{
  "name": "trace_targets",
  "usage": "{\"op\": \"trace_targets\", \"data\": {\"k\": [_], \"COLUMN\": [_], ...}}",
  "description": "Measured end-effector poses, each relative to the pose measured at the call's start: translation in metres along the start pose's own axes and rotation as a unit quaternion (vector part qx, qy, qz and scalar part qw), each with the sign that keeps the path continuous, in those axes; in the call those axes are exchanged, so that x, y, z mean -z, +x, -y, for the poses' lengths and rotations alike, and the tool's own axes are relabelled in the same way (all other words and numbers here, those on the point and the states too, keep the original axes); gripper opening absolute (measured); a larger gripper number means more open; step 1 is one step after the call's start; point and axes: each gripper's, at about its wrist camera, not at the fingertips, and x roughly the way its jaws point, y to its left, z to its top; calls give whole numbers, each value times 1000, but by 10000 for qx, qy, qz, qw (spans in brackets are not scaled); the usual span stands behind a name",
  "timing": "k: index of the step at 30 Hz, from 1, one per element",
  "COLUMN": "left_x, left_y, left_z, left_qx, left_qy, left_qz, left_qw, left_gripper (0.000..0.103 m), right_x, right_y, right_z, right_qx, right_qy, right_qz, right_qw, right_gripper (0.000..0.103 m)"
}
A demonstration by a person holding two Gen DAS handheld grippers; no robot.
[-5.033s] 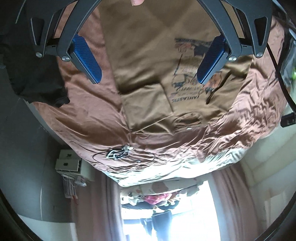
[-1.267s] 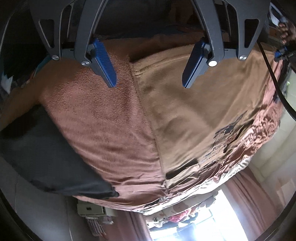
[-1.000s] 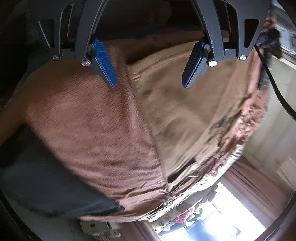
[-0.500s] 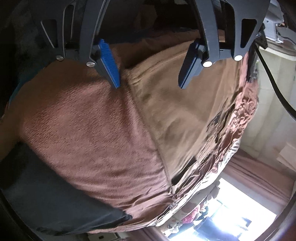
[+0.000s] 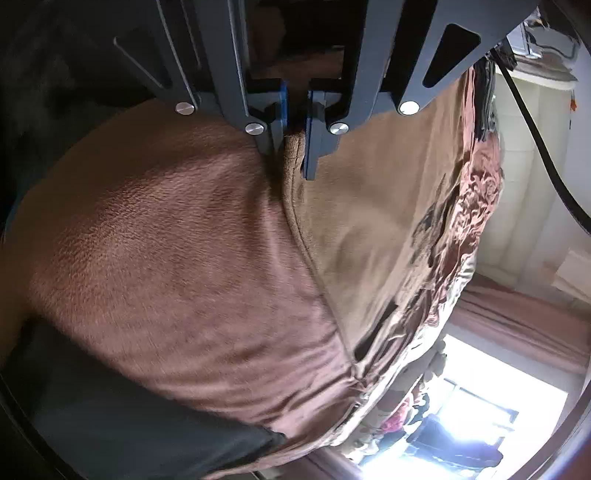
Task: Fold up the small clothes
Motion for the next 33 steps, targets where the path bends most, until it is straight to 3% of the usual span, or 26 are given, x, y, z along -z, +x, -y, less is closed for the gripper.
{"op": "trace_targets", "data": {"k": [12,20,26,33], "left_x": [-13,-14,-2,32], "left_y": [-51,-92,-119,-130], "left_z": [10,8,6,0], "left_qx": [239,407,473,426], "left_qy": [69,73,129,206], "left_qz": [519,835,951,827], "left_qw": [9983,9956,9943,9954], "left_gripper": [4,4,4,4], "right_x": [35,52,59,72], "right_y": [-43,-64,-74,-93], "right_z": [-49,-51,-48,-33], "right_qx": [-398,-737,-964,-1110], "right_qy": [-644,-795,-915,-952], "right_qz": [263,294,292,421], "right_qw": [9968,9937,9907,9884], "right_gripper": [2,1,1,1]}}
